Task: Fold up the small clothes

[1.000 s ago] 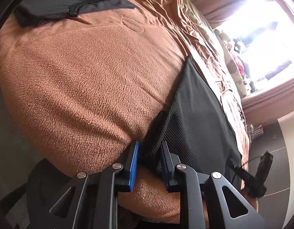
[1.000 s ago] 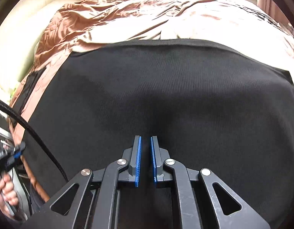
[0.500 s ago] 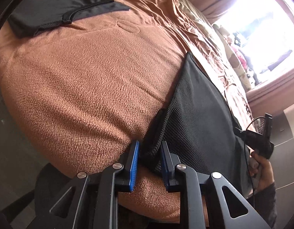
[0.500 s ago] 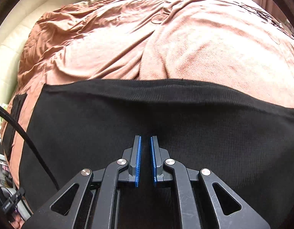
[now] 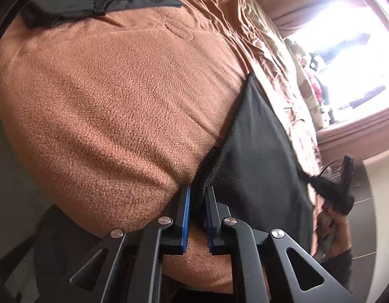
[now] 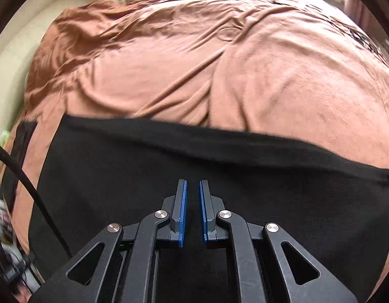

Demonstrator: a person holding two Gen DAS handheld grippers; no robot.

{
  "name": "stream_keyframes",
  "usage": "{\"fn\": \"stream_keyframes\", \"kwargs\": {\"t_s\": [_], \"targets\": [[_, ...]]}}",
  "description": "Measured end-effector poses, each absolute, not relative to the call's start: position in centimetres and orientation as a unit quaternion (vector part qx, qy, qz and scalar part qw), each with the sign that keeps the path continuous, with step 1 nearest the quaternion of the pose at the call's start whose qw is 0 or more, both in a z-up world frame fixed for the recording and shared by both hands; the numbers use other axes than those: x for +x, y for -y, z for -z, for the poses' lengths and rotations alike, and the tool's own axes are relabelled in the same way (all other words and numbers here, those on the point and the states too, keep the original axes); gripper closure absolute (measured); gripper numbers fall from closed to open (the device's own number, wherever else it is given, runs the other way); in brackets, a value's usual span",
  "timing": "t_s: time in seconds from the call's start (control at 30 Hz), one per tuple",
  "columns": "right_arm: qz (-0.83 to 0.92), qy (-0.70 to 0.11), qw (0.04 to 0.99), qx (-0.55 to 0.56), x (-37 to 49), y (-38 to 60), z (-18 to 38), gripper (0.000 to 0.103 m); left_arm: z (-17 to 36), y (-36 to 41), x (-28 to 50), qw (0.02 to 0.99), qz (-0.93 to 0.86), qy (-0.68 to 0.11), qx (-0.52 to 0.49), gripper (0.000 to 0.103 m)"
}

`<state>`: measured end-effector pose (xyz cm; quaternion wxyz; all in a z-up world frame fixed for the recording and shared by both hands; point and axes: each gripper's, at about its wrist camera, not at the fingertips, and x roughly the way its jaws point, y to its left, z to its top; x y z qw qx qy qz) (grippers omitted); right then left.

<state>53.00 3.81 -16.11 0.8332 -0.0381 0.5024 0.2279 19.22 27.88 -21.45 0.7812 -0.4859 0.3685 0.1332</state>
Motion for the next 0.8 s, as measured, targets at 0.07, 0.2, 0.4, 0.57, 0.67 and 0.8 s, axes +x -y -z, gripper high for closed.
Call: {"fn": "stream_keyframes", "kwargs": {"t_s": [0.07, 0.2, 0.4, 0.57, 0.67, 0.8], "targets": [[-0.237, -0.504, 0.829, -0.042, 51.0, -3.6, 16.3, 0.096, 21.3, -28.0, 18.7, 0.779, -0.118, -0.357, -0.502, 0.094], [-0.247, -0.509, 0.824, -0.041, 48.8, -2.3, 16.2, 0.096, 20.5, -28.3, 17.8, 0.776, -0.076, -0.322, -0.537, 0.095], [-0.252, -0.516, 0.817, -0.037, 45.9, -0.6, 16.8, 0.096, 17.9, -27.9, 17.8, 0.786, -0.014, -0.27, -0.556, 0.095], [-0.262, -0.521, 0.812, -0.032, 43.2, 0.0, 17.2, 0.096, 16.3, -27.5, 18.5, 0.787, 0.025, -0.244, -0.566, 0.096], [-0.271, -0.518, 0.811, -0.03, 41.3, 0.5, 17.2, 0.096, 15.3, -27.2, 19.0, 0.791, 0.044, -0.233, -0.564, 0.096], [-0.281, -0.511, 0.812, -0.023, 39.0, 1.9, 17.2, 0.096, 13.9, -26.8, 20.1, 0.794, 0.062, -0.233, -0.558, 0.096]]}}
